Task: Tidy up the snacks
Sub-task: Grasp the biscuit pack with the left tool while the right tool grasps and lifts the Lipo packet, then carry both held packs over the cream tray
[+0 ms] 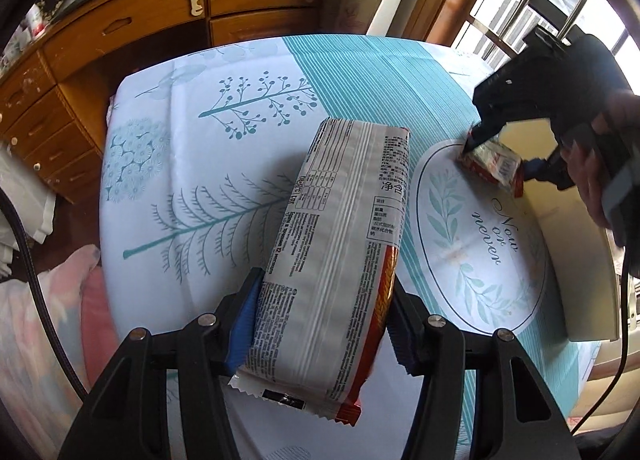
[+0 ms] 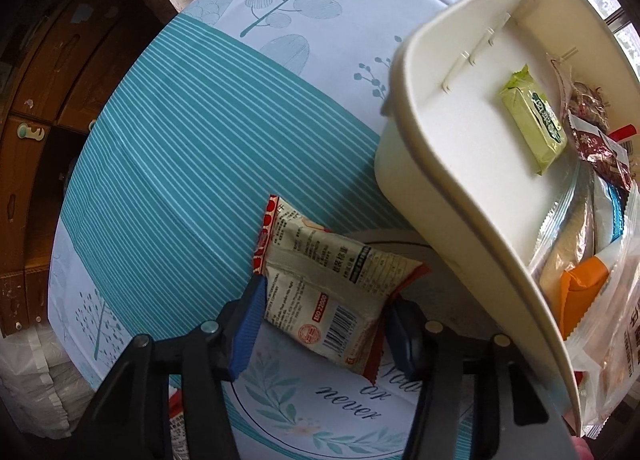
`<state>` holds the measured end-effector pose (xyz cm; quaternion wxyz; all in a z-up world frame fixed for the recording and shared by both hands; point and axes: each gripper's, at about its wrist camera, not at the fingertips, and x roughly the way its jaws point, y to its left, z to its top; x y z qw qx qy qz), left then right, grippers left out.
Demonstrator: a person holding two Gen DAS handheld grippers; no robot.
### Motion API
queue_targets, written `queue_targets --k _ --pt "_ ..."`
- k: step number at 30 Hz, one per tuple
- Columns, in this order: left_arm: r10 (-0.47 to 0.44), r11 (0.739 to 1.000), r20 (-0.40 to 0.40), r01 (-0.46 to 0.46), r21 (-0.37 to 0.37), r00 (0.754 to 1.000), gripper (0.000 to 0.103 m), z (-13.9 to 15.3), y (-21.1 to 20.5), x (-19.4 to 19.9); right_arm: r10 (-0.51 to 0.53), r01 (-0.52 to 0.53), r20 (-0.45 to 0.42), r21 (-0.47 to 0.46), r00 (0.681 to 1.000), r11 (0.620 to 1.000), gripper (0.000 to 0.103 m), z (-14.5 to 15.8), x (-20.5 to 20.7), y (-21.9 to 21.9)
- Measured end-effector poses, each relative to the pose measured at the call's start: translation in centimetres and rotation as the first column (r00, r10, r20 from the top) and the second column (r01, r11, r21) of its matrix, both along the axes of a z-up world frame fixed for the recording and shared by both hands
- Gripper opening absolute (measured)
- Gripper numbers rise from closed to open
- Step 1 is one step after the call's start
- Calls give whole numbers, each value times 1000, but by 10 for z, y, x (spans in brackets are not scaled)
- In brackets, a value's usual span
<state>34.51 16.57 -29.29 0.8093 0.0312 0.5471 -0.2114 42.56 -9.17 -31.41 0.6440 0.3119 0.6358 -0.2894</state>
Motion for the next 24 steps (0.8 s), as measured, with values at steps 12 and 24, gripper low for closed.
queue_targets --k 12,24 --pt "73 997 4 -72 -28 997 54 27 5 -30 76 -77 13 53 997 996 55 15 -60 36" --pt "116 989 36 -112 -97 993 53 82 7 -66 184 -193 133 65 974 979 55 72 -108 37"
